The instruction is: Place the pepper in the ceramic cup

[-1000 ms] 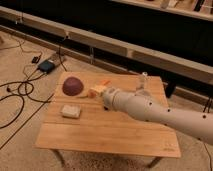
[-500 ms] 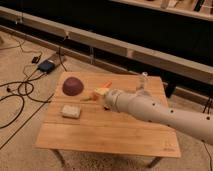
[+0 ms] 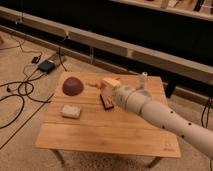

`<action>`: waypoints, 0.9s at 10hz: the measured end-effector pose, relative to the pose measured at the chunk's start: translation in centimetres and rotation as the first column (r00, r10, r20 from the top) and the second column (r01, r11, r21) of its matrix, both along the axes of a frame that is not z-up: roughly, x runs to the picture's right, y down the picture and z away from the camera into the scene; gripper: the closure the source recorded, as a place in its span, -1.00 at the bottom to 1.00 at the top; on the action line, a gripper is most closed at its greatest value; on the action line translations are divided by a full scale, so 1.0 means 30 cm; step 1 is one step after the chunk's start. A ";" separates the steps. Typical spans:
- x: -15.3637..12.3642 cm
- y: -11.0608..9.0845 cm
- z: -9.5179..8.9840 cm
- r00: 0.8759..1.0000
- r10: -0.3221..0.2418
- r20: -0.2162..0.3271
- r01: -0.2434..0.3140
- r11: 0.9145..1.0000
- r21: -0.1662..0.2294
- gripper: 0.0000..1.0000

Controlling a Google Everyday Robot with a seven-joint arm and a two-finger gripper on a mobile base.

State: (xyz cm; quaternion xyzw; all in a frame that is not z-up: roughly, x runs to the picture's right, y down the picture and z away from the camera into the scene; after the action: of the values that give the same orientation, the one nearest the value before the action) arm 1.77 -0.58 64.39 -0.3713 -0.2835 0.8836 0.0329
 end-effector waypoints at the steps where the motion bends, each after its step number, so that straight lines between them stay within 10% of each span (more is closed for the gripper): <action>1: 0.015 0.013 -0.002 0.999 0.029 0.014 -0.029 1.000 0.001 1.00; 9: 0.247 0.134 -0.062 0.967 0.249 0.049 -0.252 0.967 0.048 1.00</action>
State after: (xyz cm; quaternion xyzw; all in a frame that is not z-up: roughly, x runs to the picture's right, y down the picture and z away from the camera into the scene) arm 9.17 3.45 62.54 -0.3502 -0.3527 0.8645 -0.0750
